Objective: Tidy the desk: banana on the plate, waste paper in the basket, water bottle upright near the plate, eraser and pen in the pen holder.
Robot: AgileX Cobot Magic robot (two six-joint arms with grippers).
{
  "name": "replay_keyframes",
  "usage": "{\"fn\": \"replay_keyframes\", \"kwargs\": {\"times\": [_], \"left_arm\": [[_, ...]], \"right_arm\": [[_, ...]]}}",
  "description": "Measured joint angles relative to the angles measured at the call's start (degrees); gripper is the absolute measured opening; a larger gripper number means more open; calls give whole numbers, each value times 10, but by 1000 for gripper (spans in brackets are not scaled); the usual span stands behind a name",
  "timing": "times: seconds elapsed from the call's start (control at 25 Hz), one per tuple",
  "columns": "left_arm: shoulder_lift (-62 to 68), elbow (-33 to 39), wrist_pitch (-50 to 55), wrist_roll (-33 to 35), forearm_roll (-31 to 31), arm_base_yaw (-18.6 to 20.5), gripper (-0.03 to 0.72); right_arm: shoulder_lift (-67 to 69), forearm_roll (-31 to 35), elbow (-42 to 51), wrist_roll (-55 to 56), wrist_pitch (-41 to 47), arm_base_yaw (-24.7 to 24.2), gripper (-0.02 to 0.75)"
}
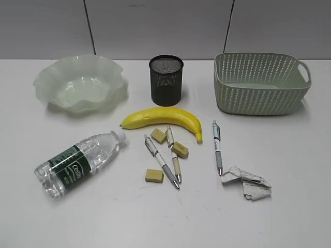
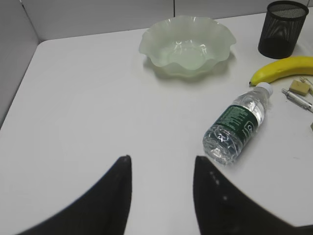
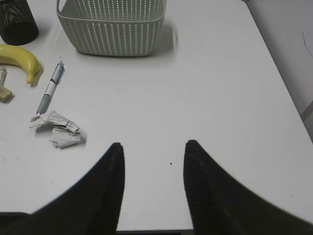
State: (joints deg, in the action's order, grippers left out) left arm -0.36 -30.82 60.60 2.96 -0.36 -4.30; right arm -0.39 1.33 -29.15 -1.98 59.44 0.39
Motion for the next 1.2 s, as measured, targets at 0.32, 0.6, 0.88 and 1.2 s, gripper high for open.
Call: {"fn": "replay_keyframes", "kwargs": {"times": [0.32, 0.6, 0.88, 1.2], "left_arm": [[0, 0, 0, 0, 0, 0, 314], [0, 0, 0, 0, 0, 0, 314], [0, 0, 0, 0, 0, 0, 314], [0, 0, -1, 0, 0, 0, 314]], "right_arm": [[0, 0, 0, 0, 0, 0, 330], [0, 0, 0, 0, 0, 0, 330], [0, 0, 0, 0, 0, 0, 330], [0, 0, 0, 0, 0, 0, 330]]}}
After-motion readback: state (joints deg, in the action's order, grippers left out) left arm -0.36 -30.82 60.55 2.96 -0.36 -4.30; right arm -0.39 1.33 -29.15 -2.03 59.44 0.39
